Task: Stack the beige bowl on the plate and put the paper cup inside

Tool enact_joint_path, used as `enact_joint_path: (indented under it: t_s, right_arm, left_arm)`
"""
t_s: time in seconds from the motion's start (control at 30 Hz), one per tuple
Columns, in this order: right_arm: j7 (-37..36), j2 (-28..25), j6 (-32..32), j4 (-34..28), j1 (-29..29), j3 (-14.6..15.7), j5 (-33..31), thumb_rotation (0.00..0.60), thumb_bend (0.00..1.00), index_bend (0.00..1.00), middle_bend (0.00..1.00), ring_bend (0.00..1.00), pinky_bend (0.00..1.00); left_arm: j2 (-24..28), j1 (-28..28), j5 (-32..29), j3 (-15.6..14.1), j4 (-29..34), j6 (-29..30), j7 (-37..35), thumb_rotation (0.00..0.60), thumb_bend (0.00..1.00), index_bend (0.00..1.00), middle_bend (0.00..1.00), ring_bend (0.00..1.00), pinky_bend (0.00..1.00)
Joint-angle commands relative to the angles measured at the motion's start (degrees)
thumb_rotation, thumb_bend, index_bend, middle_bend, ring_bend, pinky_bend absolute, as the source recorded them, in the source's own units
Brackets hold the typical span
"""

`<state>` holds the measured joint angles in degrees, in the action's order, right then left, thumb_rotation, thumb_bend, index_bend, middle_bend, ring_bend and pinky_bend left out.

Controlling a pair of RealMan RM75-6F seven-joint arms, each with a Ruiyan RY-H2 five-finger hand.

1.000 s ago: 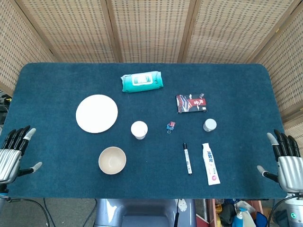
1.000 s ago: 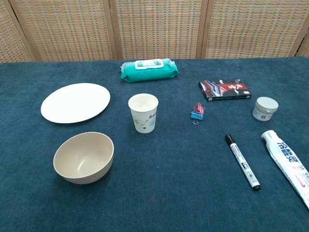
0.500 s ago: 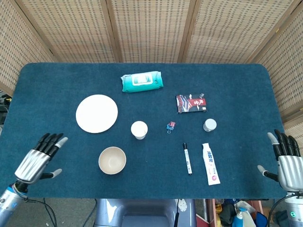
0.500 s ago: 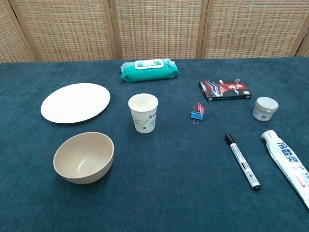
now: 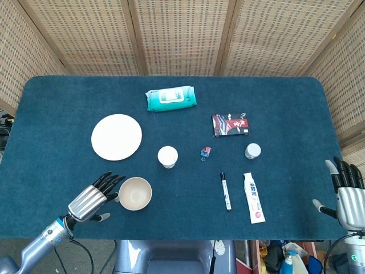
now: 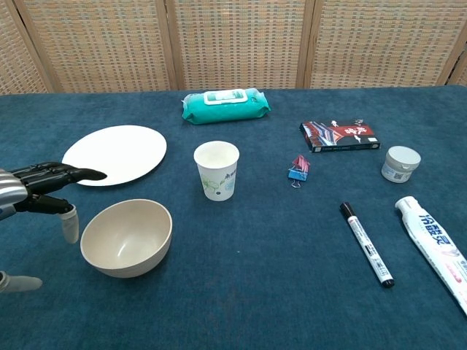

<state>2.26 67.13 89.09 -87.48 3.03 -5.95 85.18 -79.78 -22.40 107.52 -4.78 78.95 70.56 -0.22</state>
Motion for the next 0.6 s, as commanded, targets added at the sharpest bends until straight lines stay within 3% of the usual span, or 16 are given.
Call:
enact_joint_path:
  t_s: [0.03,0.2,0.4,0.6]
  right_arm:
    - [-0.1,0.0,0.0,0.0,0.0,0.1,0.0,0.6,0.0,0.01,0.0,0.0,0.0]
    - [-0.2,-0.1,-0.2,-0.1,0.0,0.1,-0.1,0.6,0.0,0.01,0.0,0.0,0.0]
    - [-0.2,-0.1,-0.8,0.0,0.2,0.2,-0.1,0.6,0.0,0.01,0.0,0.0,0.0]
    - [-0.9,-0.2,-1.3,0.0,0.3,0.0,-0.7,0.6,0.0,0.01,0.0,0.0,0.0]
  left_arm:
    - [-1.7,-0.4,-0.3,0.5,-1.4,1.2,-0.5,0.6,0.17,0.45,0.0,0.0,0.0]
    - [-3.1,-1.2,-0.4,0.5,-2.3,1.1,-0.9,0.6,0.19,0.45,0.0,0.0,0.0]
    - [-4.7,-2.7,-2.0,0.8,-1.8,-2.2,2.0,0.6,0.3,0.49,0.0,0.0,0.0]
    - [-6.4,-4.3,-4.9,1.4,-0.7,-6.3,5.6,0.6,0.35,0.53,0.0,0.0,0.0]
